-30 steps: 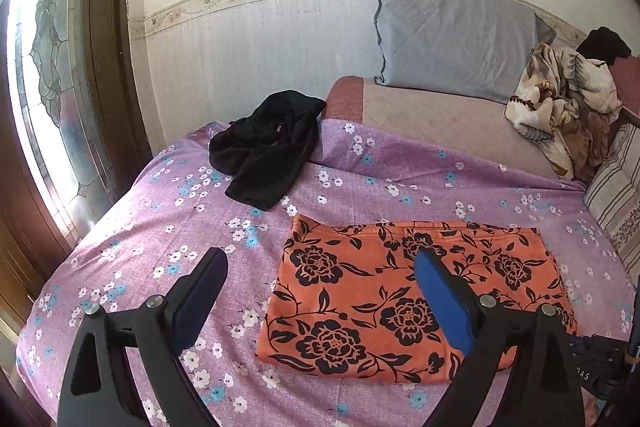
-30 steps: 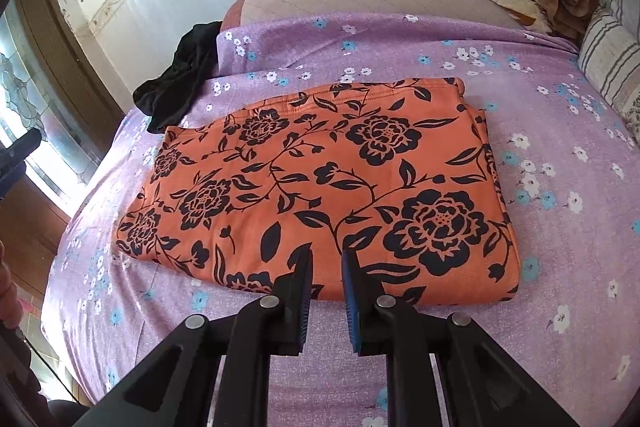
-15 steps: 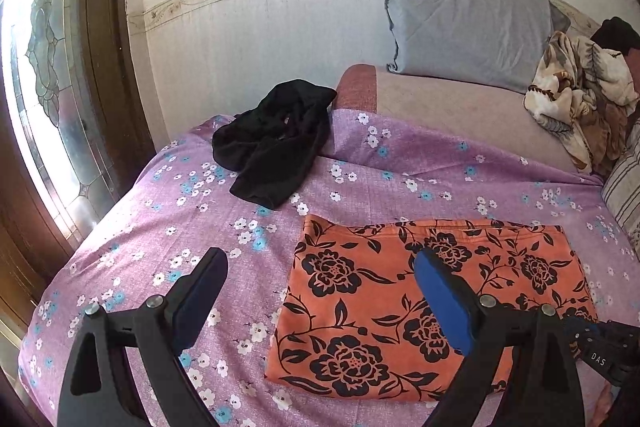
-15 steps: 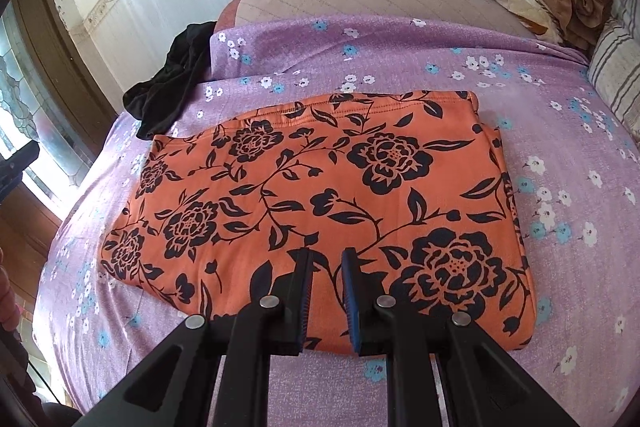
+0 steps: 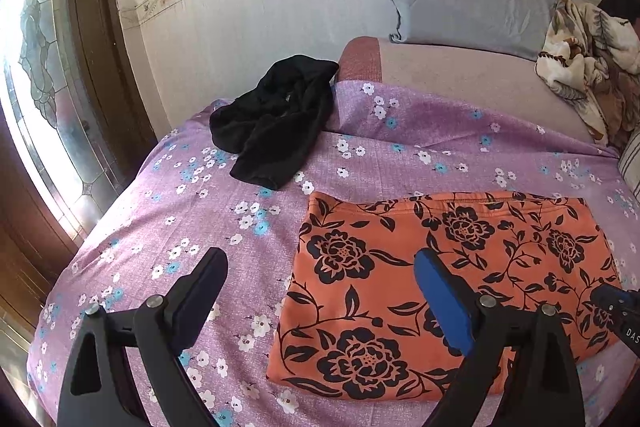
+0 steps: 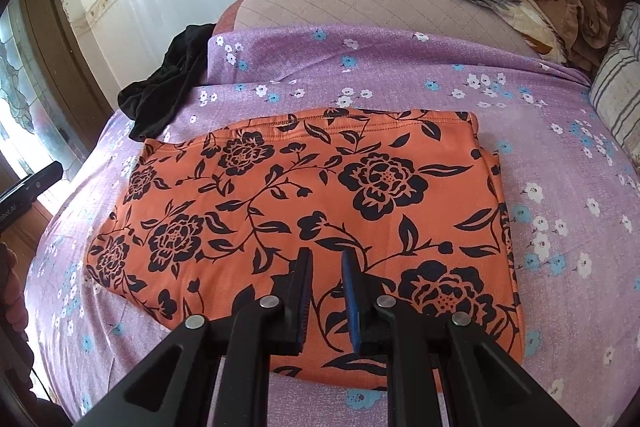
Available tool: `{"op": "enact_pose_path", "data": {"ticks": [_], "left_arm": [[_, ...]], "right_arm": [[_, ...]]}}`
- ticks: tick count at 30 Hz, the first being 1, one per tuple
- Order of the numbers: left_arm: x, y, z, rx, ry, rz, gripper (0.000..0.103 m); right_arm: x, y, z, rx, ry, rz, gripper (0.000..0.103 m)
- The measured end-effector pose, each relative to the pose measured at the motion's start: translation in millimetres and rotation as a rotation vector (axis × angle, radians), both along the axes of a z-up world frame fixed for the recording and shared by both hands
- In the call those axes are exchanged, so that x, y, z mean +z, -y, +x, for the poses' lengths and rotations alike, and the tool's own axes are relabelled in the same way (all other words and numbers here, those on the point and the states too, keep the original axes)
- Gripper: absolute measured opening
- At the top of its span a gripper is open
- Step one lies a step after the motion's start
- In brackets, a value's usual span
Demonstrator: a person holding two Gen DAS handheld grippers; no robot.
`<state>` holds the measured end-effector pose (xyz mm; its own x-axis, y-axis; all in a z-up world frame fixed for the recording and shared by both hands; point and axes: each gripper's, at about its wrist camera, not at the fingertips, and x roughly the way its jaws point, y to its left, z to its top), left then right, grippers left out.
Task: Fold small clothes
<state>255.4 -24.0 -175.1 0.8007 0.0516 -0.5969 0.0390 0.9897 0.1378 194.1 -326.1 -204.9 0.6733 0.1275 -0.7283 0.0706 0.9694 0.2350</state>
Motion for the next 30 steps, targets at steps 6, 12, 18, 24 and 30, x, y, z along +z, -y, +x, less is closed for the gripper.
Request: {"op": "enact_pose_path", "data": {"ticks": [6, 12, 18, 24, 30], "left_arm": [[2, -1, -2, 0.005, 0.0, 0.013, 0.094], [5, 0, -11, 0.004, 0.005, 0.014, 0.094], [1, -2, -18, -0.013, -0.01, 0.022, 0.094], [5, -10, -15, -0.005, -0.006, 0.001, 0.094], [2, -15, -10, 0.01, -0.009, 0.005, 0.094]], "right_arm": [[1, -1, -1, 0.008, 0.009, -0.003, 0.018], [3, -1, -5, 0.001, 0.015, -0.005, 0.017], [7, 6, -11, -0.027, 0.035, 0.009, 0.017], [5, 8, -10, -0.043, 0.041, 0.012, 0.018], [2, 9, -5, -0.054, 0.042, 0.018, 0.018]]}}
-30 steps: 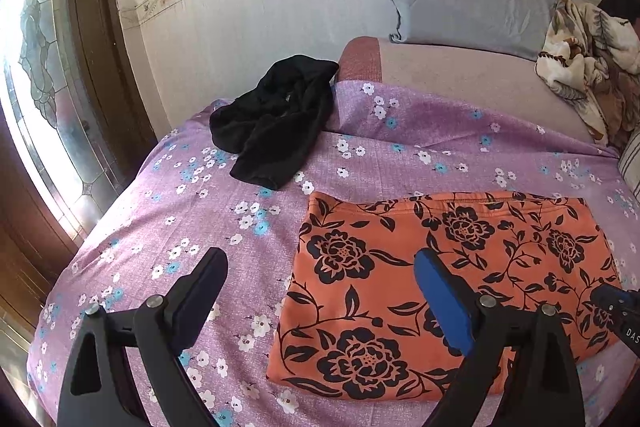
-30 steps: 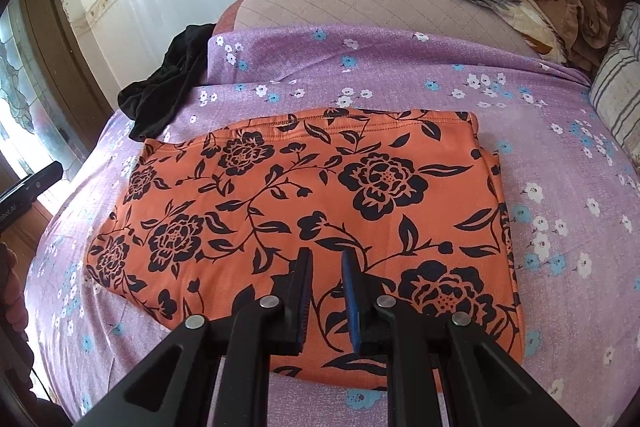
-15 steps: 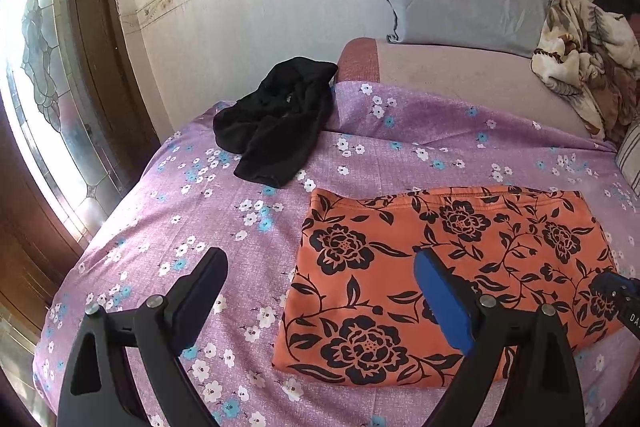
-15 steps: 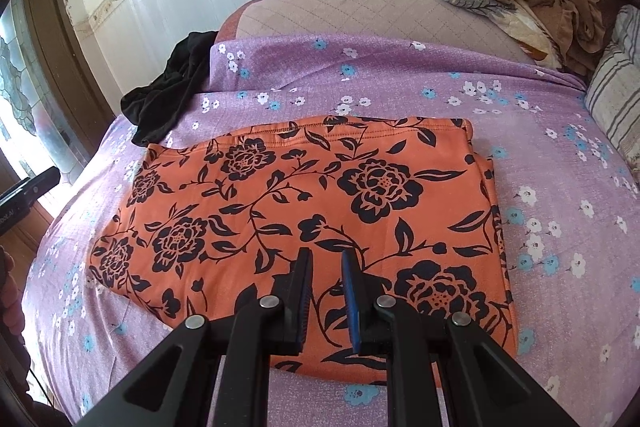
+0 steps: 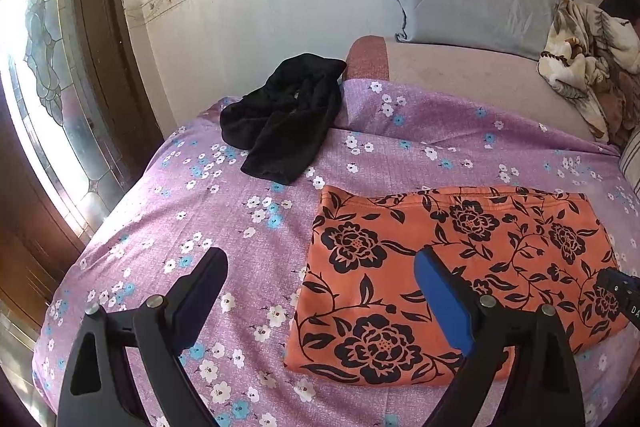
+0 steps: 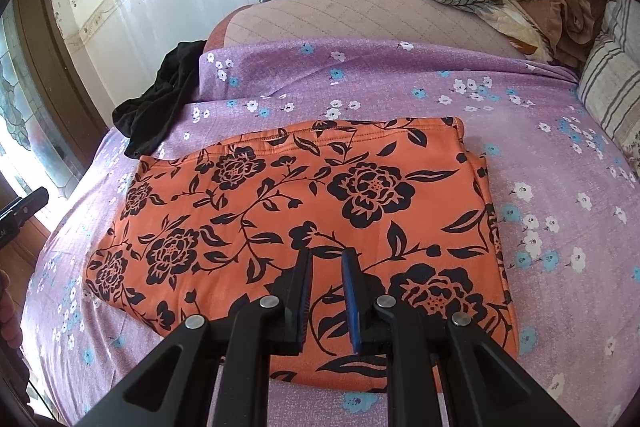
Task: Fold small clothes
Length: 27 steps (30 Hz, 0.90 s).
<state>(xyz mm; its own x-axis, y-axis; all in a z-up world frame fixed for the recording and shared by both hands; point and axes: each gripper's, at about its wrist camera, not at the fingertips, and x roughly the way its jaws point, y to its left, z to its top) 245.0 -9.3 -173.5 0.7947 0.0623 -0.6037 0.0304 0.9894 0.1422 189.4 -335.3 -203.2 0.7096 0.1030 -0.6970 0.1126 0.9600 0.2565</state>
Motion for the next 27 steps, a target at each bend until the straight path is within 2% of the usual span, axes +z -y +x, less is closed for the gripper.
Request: {"op": "enact_pose_path", "data": {"ticks": [6, 9, 13, 16, 17, 18, 20, 23, 26, 27], "left_arm": [[-9, 5, 5, -0.011, -0.004, 0.002, 0.094], [-26, 12, 18, -0.04, -0.048, -0.011, 0.094], [-78, 20, 49, -0.089, -0.227, -0.044, 0.094], [-130, 19, 72, -0.076, -0.388, -0.02, 0.097], [-133, 15, 72, -0.076, -0.363, -0.052, 0.098], [-129, 12, 70, -0.067, -0.338, -0.069, 0.098], [-121, 15, 69, -0.049, -0.368, -0.039, 0.098], [-100, 12, 51, -0.034, -0.307, -0.037, 0.098], [-87, 1, 28, -0.046, -0.332, -0.135, 0.098], [-87, -5, 22, -0.042, -0.361, -0.188, 0.098]], "right_arm": [[3, 4, 0, -0.025, 0.025, -0.005, 0.027], [0, 6, 2, -0.031, 0.013, -0.011, 0.028], [-15, 9, 12, -0.037, -0.051, -0.015, 0.028], [-44, 12, 27, -0.056, -0.19, -0.032, 0.028], [-53, 14, 30, -0.052, -0.218, -0.008, 0.028], [-53, 17, 30, -0.054, -0.206, 0.004, 0.028], [-46, 20, 28, -0.05, -0.198, 0.013, 0.028], [-31, 27, 13, -0.068, -0.137, 0.044, 0.028], [-16, 38, -7, -0.075, -0.091, 0.135, 0.029], [-13, 41, -16, -0.08, -0.085, 0.18, 0.036]]}}
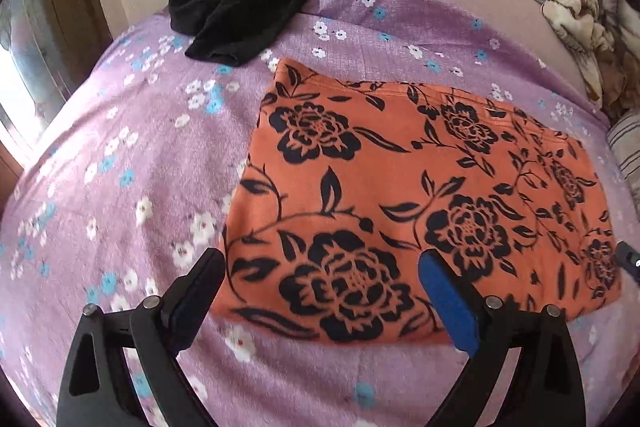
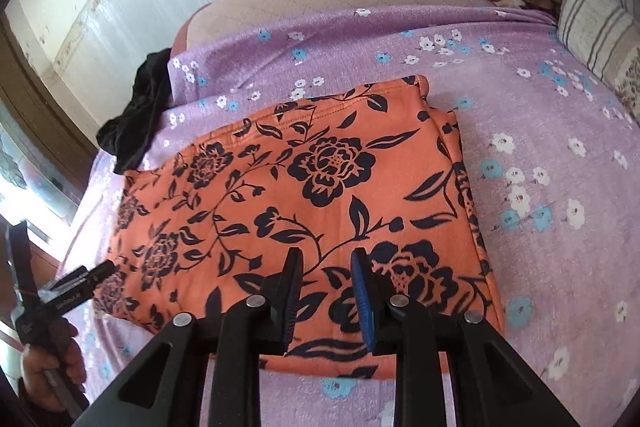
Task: Fold small clothes
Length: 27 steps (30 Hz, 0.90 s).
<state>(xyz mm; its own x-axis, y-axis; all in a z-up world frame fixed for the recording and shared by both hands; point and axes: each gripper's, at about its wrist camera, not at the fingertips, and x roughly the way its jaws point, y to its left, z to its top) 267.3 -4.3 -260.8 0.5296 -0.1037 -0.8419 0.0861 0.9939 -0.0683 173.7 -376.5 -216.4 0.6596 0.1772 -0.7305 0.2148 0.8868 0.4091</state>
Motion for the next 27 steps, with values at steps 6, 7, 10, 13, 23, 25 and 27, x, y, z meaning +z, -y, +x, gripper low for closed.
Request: {"op": "enact_pose_path", "data": {"ticks": [6, 7, 10, 13, 23, 25, 27], "left_arm": [[-18, -30, -34, 0.051, -0.155, -0.254, 0.098], [-19, -31, -38, 0.044, -0.165, -0.279, 0.097], [-24, -39, -31, 0.076, -0.154, -0.347, 0.094], [-40, -49, -12, 0.121, -0.188, -0.46, 0.061], [-47, -50, 16, 0.21, -0.109, -0.587, 0.044], [-42, -43, 19, 0.195, -0.07, -0.566, 0.044], [-42, -42, 23, 0.198, -0.051, -0.571, 0.044]], "right_arm": [[-6, 12, -42, -0.074, 0.009, 0.298, 0.077], [-13, 13, -50, -0.088, 0.0, 0.336, 0.077], [-32, 17, -61, -0.126, -0.044, 0.416, 0.077], [-48, 28, -57, -0.175, -0.068, 0.473, 0.077], [-82, 57, -10, -0.279, 0.014, 0.685, 0.077], [-80, 59, -5, -0.281, 0.049, 0.691, 0.074], [-79, 59, 2, -0.266, 0.064, 0.676, 0.056]]}}
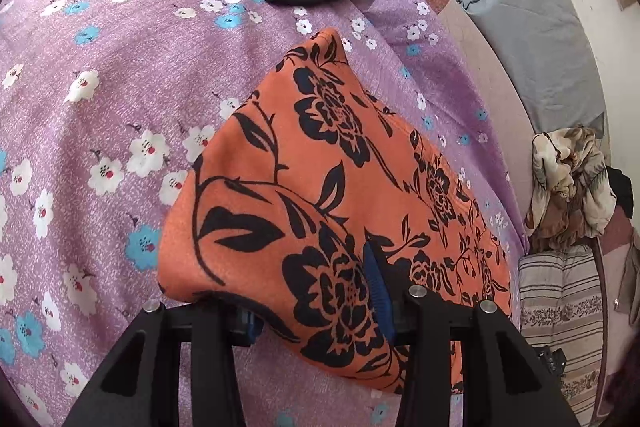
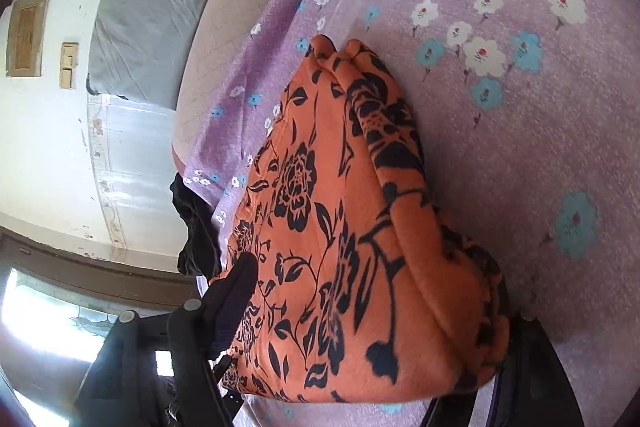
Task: Fold small clothes
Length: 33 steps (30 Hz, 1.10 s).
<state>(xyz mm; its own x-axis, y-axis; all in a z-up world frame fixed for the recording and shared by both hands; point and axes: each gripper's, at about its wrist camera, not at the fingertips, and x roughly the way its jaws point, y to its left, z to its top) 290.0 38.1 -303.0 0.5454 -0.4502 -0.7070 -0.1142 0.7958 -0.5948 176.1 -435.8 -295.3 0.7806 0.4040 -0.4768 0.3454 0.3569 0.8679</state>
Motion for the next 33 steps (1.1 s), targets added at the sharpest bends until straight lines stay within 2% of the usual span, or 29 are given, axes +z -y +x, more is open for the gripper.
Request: {"op": "enact_pose_path", "data": {"ticks": [1, 2, 3, 4, 7, 10, 14, 19, 22, 24, 27, 29, 31, 32, 33], "left_arm": [[-1, 1, 2, 0.006, 0.006, -0.008, 0.044], [-2, 2, 3, 0.01, 0.013, -0.011, 0.044], [-3, 2, 5, 0.012, 0.013, 0.001, 0.033], [-5, 1, 6, 0.015, 0.003, 0.022, 0.026], [-3, -2, 1, 0.022, 0.012, -0.004, 0.021], [12, -3, -9, 0.013, 0.051, -0.005, 0.019], [28, -11, -41, -0.006, 0.061, -0.002, 0.019], [19, -36, -106, -0.016, -0.019, -0.039, 0.019], [6, -48, -140, -0.02, -0.053, -0.042, 0.02], [-4, -48, -148, -0.02, -0.074, -0.018, 0.02], [-11, -43, -142, -0.037, -0.071, 0.042, 0.028], [-14, -41, -140, -0.032, -0.058, 0.044, 0.031], [-14, -39, -139, -0.033, -0.046, 0.02, 0.046], [-14, -37, -138, -0.039, -0.037, 0.014, 0.049], [-13, -36, -137, -0.036, -0.03, 0.009, 0.052]], "right_arm": [[-2, -1, 5, 0.009, -0.015, -0.016, 0.032], [-5, -2, 10, 0.017, -0.046, -0.041, 0.025], [-10, -2, 15, 0.023, -0.077, -0.062, 0.02], [-13, -3, 17, 0.015, -0.078, -0.07, 0.019], [2, -10, 16, 0.014, -0.056, -0.141, 0.017], [24, -14, 7, 0.01, 0.016, -0.186, 0.016], [48, -29, -18, 0.01, 0.057, -0.267, 0.016], [61, -39, -73, 0.014, 0.034, -0.27, 0.015], [53, -41, -111, 0.018, 0.004, -0.225, 0.016], [43, -46, -126, 0.035, -0.048, -0.218, 0.016], [24, -49, -131, 0.06, -0.156, -0.21, 0.024], [16, -44, -135, 0.041, -0.22, -0.174, 0.036], [19, -36, -146, -0.007, -0.241, -0.154, 0.057], [23, -31, -154, -0.039, -0.245, -0.16, 0.068], [30, -26, -165, -0.077, -0.262, -0.179, 0.069]]}}
